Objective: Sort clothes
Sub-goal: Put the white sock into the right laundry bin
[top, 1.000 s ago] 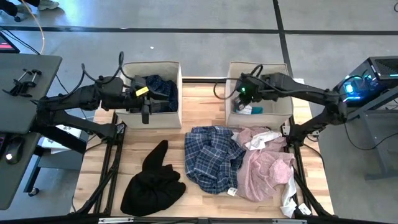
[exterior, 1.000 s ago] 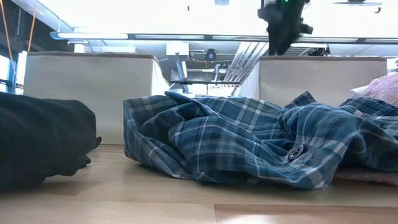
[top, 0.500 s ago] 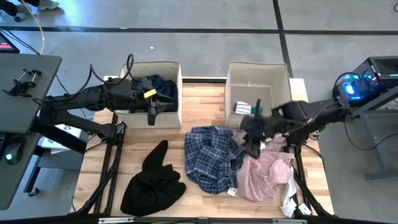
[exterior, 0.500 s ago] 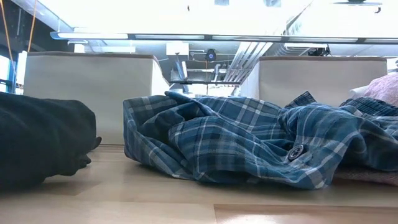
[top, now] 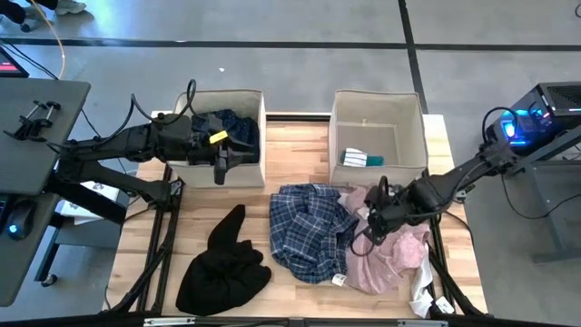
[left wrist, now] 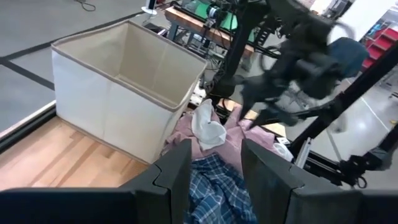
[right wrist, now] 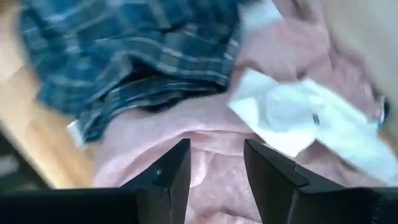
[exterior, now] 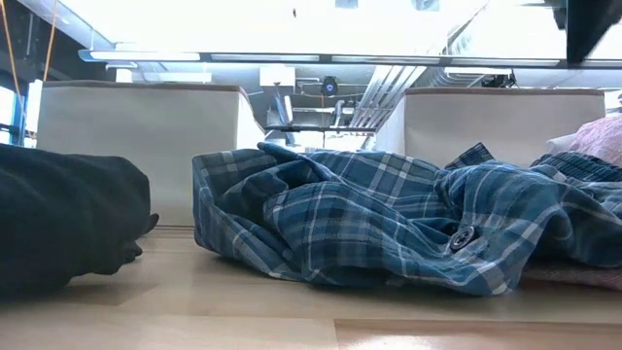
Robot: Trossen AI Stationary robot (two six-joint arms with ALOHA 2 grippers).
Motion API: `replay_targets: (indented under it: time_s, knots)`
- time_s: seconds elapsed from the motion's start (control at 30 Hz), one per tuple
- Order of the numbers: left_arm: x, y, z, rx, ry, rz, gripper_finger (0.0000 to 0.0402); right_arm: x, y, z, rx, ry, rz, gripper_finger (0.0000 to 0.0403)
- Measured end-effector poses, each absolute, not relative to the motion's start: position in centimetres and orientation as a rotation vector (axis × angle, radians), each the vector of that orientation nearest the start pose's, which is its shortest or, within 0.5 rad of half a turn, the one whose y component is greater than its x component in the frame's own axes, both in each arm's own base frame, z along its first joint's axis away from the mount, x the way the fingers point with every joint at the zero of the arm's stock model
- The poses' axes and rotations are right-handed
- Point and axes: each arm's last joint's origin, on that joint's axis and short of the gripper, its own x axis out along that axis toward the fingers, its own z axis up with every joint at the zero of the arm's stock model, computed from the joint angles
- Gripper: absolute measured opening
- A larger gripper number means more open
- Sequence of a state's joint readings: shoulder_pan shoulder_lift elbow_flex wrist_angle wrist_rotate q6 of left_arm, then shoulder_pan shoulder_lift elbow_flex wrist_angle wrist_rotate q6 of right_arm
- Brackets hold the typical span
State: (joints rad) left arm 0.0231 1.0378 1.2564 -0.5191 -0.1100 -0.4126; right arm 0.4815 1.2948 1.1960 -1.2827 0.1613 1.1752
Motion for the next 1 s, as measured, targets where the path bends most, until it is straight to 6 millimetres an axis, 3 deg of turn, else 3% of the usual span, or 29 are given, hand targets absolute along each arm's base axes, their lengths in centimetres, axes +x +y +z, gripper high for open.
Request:
replay_targets:
  time_s: [0.13, 0.53, 0.7, 0.87, 1.0]
  knots:
    - [20.4, 0.7, 41.4, -0.406, 0.274, 0.170, 0.0126, 19.1, 8.8, 27.2, 0.656, 1.315, -0.598, 0.0138]
    - [20.4, 0.7, 41.4, -0.405, 0.273, 0.170, 0.0126, 19.2, 6.7, 22.1, 0.673, 1.279, -0.749, 0.0136]
    - [20.4, 0.7, 41.4, -0.406, 0.273, 0.171, 0.0126, 18.9, 6.0, 20.2, 0.710, 1.291, -0.782, 0.0100]
    - [20.4, 0.7, 41.4, -0.406, 0.273, 0.172, 0.0126, 19.0, 5.9, 19.9, 0.727, 1.289, -0.763, 0.0014]
    - [20.4, 0.7, 41.4, -0.405, 0.272, 0.174, 0.0126, 19.4, 6.1, 20.9, 0.730, 1.276, -0.742, 0.0014]
